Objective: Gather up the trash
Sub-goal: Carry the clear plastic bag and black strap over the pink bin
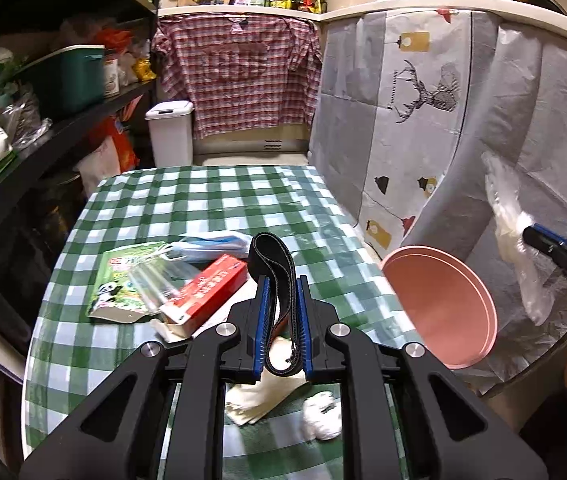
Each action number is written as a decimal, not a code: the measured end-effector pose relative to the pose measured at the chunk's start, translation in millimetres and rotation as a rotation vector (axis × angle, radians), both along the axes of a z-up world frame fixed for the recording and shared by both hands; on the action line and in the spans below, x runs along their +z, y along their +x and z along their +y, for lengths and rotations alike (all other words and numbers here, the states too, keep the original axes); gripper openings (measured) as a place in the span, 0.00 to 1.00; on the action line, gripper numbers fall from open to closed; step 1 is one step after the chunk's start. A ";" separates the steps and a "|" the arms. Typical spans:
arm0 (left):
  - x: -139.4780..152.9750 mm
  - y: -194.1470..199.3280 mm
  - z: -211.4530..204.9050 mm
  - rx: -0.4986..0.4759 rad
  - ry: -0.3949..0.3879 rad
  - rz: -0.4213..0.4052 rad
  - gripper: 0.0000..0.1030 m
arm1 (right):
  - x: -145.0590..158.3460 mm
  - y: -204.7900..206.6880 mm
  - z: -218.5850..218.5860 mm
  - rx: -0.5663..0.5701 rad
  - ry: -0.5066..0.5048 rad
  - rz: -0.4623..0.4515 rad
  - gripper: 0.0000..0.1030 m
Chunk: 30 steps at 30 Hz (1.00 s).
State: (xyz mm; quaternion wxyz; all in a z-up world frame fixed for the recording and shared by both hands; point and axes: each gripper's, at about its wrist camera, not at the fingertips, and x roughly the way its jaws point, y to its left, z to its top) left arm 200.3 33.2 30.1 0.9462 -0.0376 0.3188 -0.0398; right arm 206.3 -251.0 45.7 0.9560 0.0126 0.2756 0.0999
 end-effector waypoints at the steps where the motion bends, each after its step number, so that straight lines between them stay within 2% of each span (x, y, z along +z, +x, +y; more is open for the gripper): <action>1: 0.2 0.8 -3.5 -0.005 -0.001 0.000 0.13 | -2.1 0.1 -2.1 -0.008 -0.001 0.002 0.25; 19: 0.9 24.5 -65.5 -0.092 -0.029 -0.001 0.13 | -15.9 10.2 -33.3 -0.113 0.000 0.038 0.25; 30: -1.3 41.2 -92.2 -0.164 -0.079 -0.010 0.13 | -19.6 14.6 -45.0 -0.146 0.011 0.048 0.25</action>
